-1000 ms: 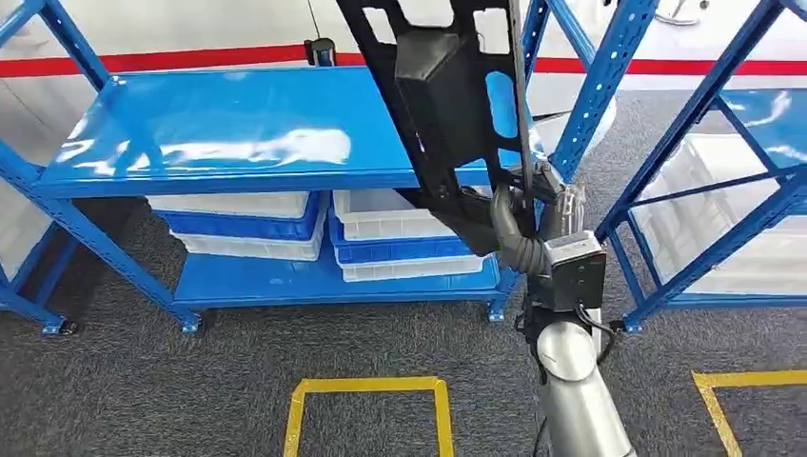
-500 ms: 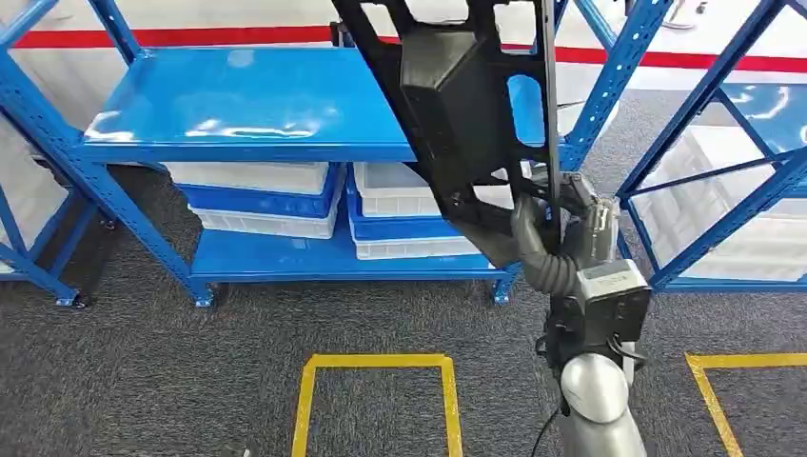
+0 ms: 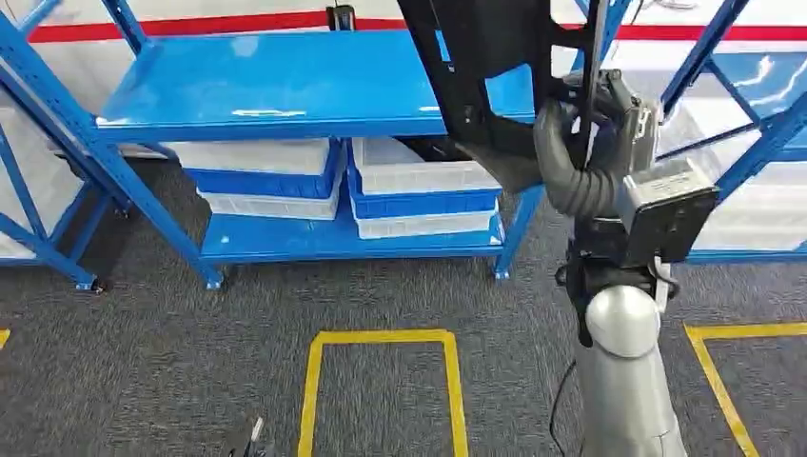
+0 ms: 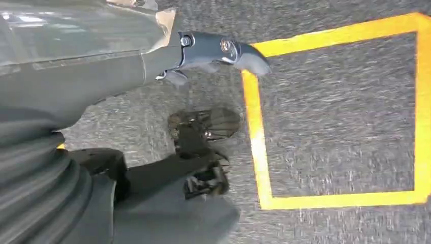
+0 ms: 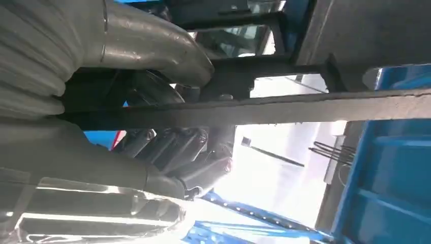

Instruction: Take the parts from the cabinet and place them on the table.

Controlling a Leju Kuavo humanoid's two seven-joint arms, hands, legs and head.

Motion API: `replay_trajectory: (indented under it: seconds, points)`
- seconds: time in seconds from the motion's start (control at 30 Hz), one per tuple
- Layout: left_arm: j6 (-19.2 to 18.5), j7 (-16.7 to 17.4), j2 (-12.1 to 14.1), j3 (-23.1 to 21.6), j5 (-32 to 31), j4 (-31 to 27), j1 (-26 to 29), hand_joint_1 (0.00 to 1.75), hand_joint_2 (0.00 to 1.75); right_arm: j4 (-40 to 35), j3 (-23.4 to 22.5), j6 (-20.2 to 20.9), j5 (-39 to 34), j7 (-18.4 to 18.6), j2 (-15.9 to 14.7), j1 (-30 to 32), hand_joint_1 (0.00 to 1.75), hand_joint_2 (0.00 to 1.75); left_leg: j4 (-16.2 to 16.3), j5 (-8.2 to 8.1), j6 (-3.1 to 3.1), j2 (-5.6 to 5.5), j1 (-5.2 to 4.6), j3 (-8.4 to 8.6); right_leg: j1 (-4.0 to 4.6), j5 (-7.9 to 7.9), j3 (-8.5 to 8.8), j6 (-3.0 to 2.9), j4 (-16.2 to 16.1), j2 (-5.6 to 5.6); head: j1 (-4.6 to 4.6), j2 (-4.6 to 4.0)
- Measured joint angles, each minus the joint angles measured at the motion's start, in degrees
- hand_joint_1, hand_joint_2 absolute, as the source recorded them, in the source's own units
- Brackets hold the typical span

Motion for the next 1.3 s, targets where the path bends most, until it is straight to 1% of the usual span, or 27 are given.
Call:
replay_trajectory:
  seconds: [0.07, 0.13, 0.2, 0.23, 0.27, 0.3, 0.37, 0.4, 0.47, 0.53, 0.57, 0.6, 0.63, 0.7, 0.73, 0.8, 0.9, 0.93, 0.97, 1.0, 1.03, 1.07, 1.1, 1.17, 1.2, 1.23, 1.3]
  points:
    - [0.0, 0.0, 0.2, -0.1, 0.0, 0.0, 0.0, 0.00, 1.75, 0.6, 0.0, 0.0, -0.2, 0.0, 0.1, -0.5, 1.75, 1.75, 8.5, -3.83, -0.73, -0.01, 0.42, -2.24, 0.07, 0.65, -1.49, -0.13, 0.7, -0.36, 0.07, 0.00]
    - [-0.5, 0.1, 0.4, 0.0, 1.1, 0.0, 0.0, 0.00, 1.75, 1.2, 0.1, 0.0, -0.2, 0.0, 0.1, -0.7, 1.75, 1.75, 10.4, -1.60, -1.37, 0.05, 1.10, -1.24, -0.16, 1.10, -3.35, 0.21, 2.1, -0.53, -0.02, 0.00]
    - [-0.7, 0.1, 0.6, -0.1, 0.8, 0.0, 0.0, 0.00, 1.75, 1.7, 0.2, -0.1, -0.2, -0.3, 0.1, -1.1, 1.75, 1.75, 4.0, 2.23, -2.00, 0.08, 1.82, 3.52, -0.49, 1.38, -5.14, 0.65, 3.6, -0.53, 0.00, 0.00]
    - [-0.7, 0.1, 0.6, -0.3, 0.3, 0.0, 0.0, 0.00, 1.75, 2.0, 0.2, -0.1, -0.2, -0.6, 0.1, -1.3, 1.75, 1.75, -0.1, 2.51, -2.26, 0.06, 2.12, 6.33, -0.52, 1.51, -5.84, 0.86, 4.3, -0.49, -0.13, 0.00]
    - [-0.7, 0.3, 0.7, -0.6, 0.0, 0.0, 0.0, 0.00, 1.75, 2.2, 0.2, -0.1, -0.4, -0.9, 0.1, -1.5, 1.75, 1.75, -3.3, 0.56, -2.54, -0.13, 1.69, 8.34, -0.17, 1.77, -6.71, 1.29, 4.8, -0.38, -0.33, 0.00]
    - [-0.3, 0.8, 0.8, -0.9, -0.7, 0.0, -0.1, 0.00, 1.75, 2.8, 0.2, -0.1, -0.7, -1.3, 0.2, -1.7, 1.75, 1.75, -4.6, 0.31, -2.02, -0.27, 1.54, 8.46, -0.11, 2.13, -7.06, 1.77, 5.1, -0.39, -0.17, 0.00]
    - [1.1, 2.3, 0.9, -1.8, -2.3, 0.0, 0.0, 0.00, 1.75, 3.9, 0.3, -0.1, -1.2, -2.2, 0.2, -2.0, 1.75, 1.75, -4.3, 0.82, -1.15, -0.30, 1.02, 7.68, -0.19, 3.27, -7.31, 3.11, 4.8, -0.43, -0.26, 0.00]
    - [1.7, 3.0, 0.8, -2.4, -3.1, 0.0, 0.2, 0.00, 1.75, 4.6, 0.3, -0.2, -1.4, -2.5, 0.1, -2.0, 1.75, 1.75, -4.9, 1.63, 0.00, -0.20, 0.91, 7.22, 0.20, 3.82, -7.73, 3.87, 4.6, -0.39, -0.18, 0.00]
    - [2.2, 3.7, 0.8, -3.3, -3.8, 0.1, 0.1, 0.00, 1.75, 5.7, 0.3, -0.3, -1.7, -2.9, 0.0, -2.1, 1.75, 1.75, -5.3, 3.23, 2.02, 0.12, 1.10, 5.89, -0.29, -0.20, -9.22, 3.17, 7.1, -0.08, -0.20, 0.00]
    - [2.4, 4.0, 0.8, -3.8, -3.9, 0.1, 0.2, 0.00, 1.75, 6.4, 0.3, -0.4, -1.7, -3.1, -0.1, -2.1, 1.75, 1.75, -5.3, 4.86, 2.63, 0.22, 1.07, 3.93, -0.45, -6.32, -11.70, 2.60, 14.9, 0.12, 0.31, 0.00]
    - [2.4, 4.0, 0.8, -4.0, -4.0, 0.1, 0.2, 0.00, 1.75, 6.7, 0.3, -0.4, -1.7, -3.2, -0.2, -2.1, 1.75, 1.75, -5.3, 5.55, 2.65, 0.22, 1.04, 3.02, -0.47, -7.80, -12.36, 2.78, 18.5, 0.17, 0.26, 0.00]
    - [2.4, 4.1, 0.8, -4.2, -4.0, 0.1, 0.2, 0.00, 1.75, 7.0, 0.3, -0.5, -1.7, -3.2, -0.3, -2.1, 1.75, 1.75, -5.3, 6.55, 2.56, 0.26, 1.04, 1.75, -0.44, -7.97, -12.55, 3.48, 22.0, 0.28, 0.44, 0.00]
    - [2.4, 4.2, 0.8, -4.3, -4.0, 0.1, 0.2, 0.00, 1.75, 7.3, 0.3, -0.5, -1.8, -3.2, -0.3, -2.1, 1.75, 1.75, -5.2, 7.38, 2.44, 0.32, 1.04, 0.65, -0.49, -6.62, -11.73, 4.28, 22.8, 0.32, 0.42, 0.00]
    - [2.4, 4.7, 0.8, -4.5, -3.9, 0.1, 0.4, 0.00, 1.75, 7.7, 0.2, -0.8, -2.4, -3.2, -0.3, -2.1, 1.75, 1.75, -5.2, 9.13, 2.03, 0.39, 1.12, -1.51, -0.56, -2.38, -6.72, 5.69, 18.2, 0.33, 0.46, 0.00]
    - [2.4, 5.0, 0.8, -4.5, -3.8, 0.1, 0.4, 0.00, 1.75, 7.9, 0.1, -0.9, -2.6, -3.2, -0.3, -2.2, 1.75, 1.75, -5.2, 9.93, 1.75, 0.37, 1.16, -2.26, -0.60, -2.31, -2.96, 5.50, 13.6, 0.33, 0.46, 0.00]
    - [2.4, 5.1, 0.9, -4.6, -3.8, 0.1, 0.6, 0.00, 1.75, 8.2, 0.0, -0.9, -2.6, -3.3, -0.3, -2.4, 1.75, 1.75, -5.2, 11.25, 1.01, 0.34, 0.86, -2.89, 0.17, -6.64, 4.98, 3.72, 1.4, 0.55, 0.52, 0.00]
    - [2.1, 5.2, 1.0, -4.6, -3.2, 0.1, 1.2, 0.00, 1.75, 8.8, -0.4, -1.0, -3.1, -3.9, -0.7, -2.5, 1.75, 1.75, -7.2, 14.20, -0.03, 0.23, 0.91, -2.68, 0.40, -5.06, 2.72, 2.56, 2.2, 0.89, 0.31, 0.00]
    - [2.0, 5.1, 1.1, -4.6, -3.1, 0.1, 1.6, 0.00, 1.75, 9.2, -0.6, -1.0, -3.3, -4.1, -0.9, -2.4, 1.75, 1.75, -7.5, 14.04, -0.35, 0.02, 1.24, -3.22, -1.03, -3.93, 2.24, 1.57, 1.8, 0.68, 0.37, 0.00]
    - [2.0, 5.3, 1.3, -4.5, -3.1, 0.1, 1.7, 0.00, 1.75, 9.5, -0.6, -1.0, -3.4, -4.2, -1.0, -2.4, 1.75, 1.75, -6.0, 10.28, -0.54, 0.07, 1.20, -4.01, -0.80, -3.01, 1.65, 1.08, 2.0, 0.61, 0.07, 0.00]
    - [2.0, 5.3, 1.3, -4.5, -3.1, 0.1, 2.0, 0.00, 1.75, 9.6, -0.6, -1.0, -3.5, -4.2, -1.0, -2.4, 1.75, 1.75, -2.7, 5.78, -0.61, 0.05, 1.30, -4.83, -0.77, -2.13, 0.75, 0.02, 2.0, 0.55, -0.09, 0.00]
    - [2.1, 5.5, 1.4, -4.5, -3.2, 0.1, 2.1, 0.00, 1.75, 9.7, -0.7, -1.0, -3.5, -4.2, -1.0, -2.3, 1.75, 1.75, 1.7, 1.92, -0.79, 0.01, 1.29, -5.58, -0.62, -1.30, -0.18, -0.13, 2.0, 0.49, -0.22, 0.00]
    - [2.1, 5.6, 1.4, -4.5, -3.1, 0.1, 2.1, 0.00, 1.75, 9.9, -0.7, -1.0, -3.5, -4.2, -1.0, -2.3, 1.75, 1.75, 7.1, -0.74, -1.04, 0.02, 1.30, -6.45, -0.46, -0.39, -1.26, -0.20, 2.1, 0.43, -0.30, 0.00]
    - [2.1, 5.7, 1.5, -4.5, -3.1, 0.1, 2.1, 0.00, 1.75, 10.1, -0.7, -1.0, -3.5, -4.2, -1.0, -2.2, 1.75, 1.75, 11.2, -1.10, -1.18, 0.03, 1.30, -6.83, -0.36, 0.38, -2.26, -0.19, 2.2, 0.40, -0.22, 0.00]
    - [2.0, 6.0, 1.6, -4.5, -3.0, 0.1, 2.1, 0.00, 1.75, 10.4, -0.7, -1.0, -3.5, -4.3, -1.1, -2.0, 1.75, 1.75, 13.5, 2.51, -1.25, 0.03, 1.31, -5.06, -0.33, 1.81, -4.32, 0.00, 2.4, 0.37, -0.26, 0.00]
    - [1.9, 6.0, 1.6, -4.5, -2.8, 0.1, 2.1, 0.00, 1.75, 10.6, -0.7, -1.0, -3.5, -4.3, -1.2, -2.0, 1.75, 1.75, 11.0, 4.62, -1.13, 0.04, 1.32, -2.25, -0.34, 2.48, -5.45, 0.19, 2.7, 0.37, -0.28, 0.00]
    - [1.8, 6.0, 1.6, -4.5, -2.6, 0.1, 2.0, 0.00, 1.75, 10.8, -0.9, -0.9, -3.6, -4.3, -1.3, -2.0, 1.75, 1.75, 7.1, 4.94, -0.93, 0.02, 1.32, 1.32, -0.33, 2.96, -6.31, 0.49, 3.0, 0.44, -0.35, 0.00]
    - [1.7, 6.0, 1.7, -4.5, -2.5, 0.1, 1.9, 0.00, 1.75, 10.8, -1.1, -0.9, -3.6, -4.4, -1.4, -2.1, 1.75, 1.75, -5.0, 0.31, -0.21, -0.12, 1.02, 10.55, 0.20, 3.58, -7.18, 1.08, 4.0, 0.46, -0.31, 0.00]
